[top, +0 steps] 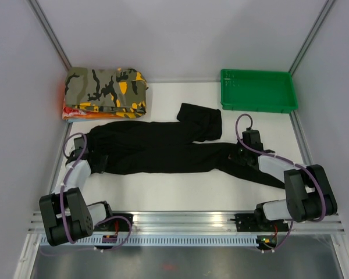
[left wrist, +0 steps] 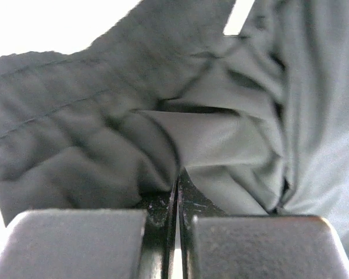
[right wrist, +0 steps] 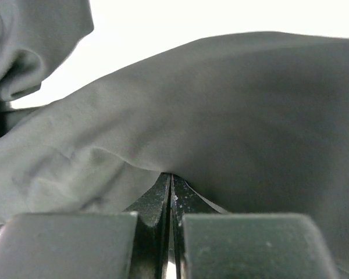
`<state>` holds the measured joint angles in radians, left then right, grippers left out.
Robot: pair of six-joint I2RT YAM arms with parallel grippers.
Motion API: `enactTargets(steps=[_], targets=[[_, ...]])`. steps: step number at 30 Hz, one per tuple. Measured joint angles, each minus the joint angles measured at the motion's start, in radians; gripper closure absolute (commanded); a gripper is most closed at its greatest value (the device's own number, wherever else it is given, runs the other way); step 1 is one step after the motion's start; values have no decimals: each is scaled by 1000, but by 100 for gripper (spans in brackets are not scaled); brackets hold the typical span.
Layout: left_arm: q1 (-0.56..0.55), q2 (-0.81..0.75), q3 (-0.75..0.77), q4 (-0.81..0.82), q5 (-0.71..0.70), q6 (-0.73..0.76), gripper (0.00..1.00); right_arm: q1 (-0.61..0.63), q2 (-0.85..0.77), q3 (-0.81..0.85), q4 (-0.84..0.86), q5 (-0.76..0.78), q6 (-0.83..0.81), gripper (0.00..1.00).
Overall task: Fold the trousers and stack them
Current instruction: Flatten the trousers out
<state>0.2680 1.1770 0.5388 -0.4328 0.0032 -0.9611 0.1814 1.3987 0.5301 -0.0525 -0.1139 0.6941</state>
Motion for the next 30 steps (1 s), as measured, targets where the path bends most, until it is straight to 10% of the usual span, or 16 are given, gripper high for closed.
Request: enactTargets(steps=[18, 23, 27, 30], targets=[[18, -200, 36, -357, -266, -175, 98, 0, -368, -133, -389, 55, 61, 100], [35, -172, 170, -396, -261, -100, 97, 0, -377, -102, -462, 26, 28, 73], [35, -200, 354, -332, -209, 42, 33, 0, -343, 116, -549, 14, -62, 32], [35, -227, 457, -219, -136, 141, 11, 0, -225, 385, -531, 21, -128, 23]])
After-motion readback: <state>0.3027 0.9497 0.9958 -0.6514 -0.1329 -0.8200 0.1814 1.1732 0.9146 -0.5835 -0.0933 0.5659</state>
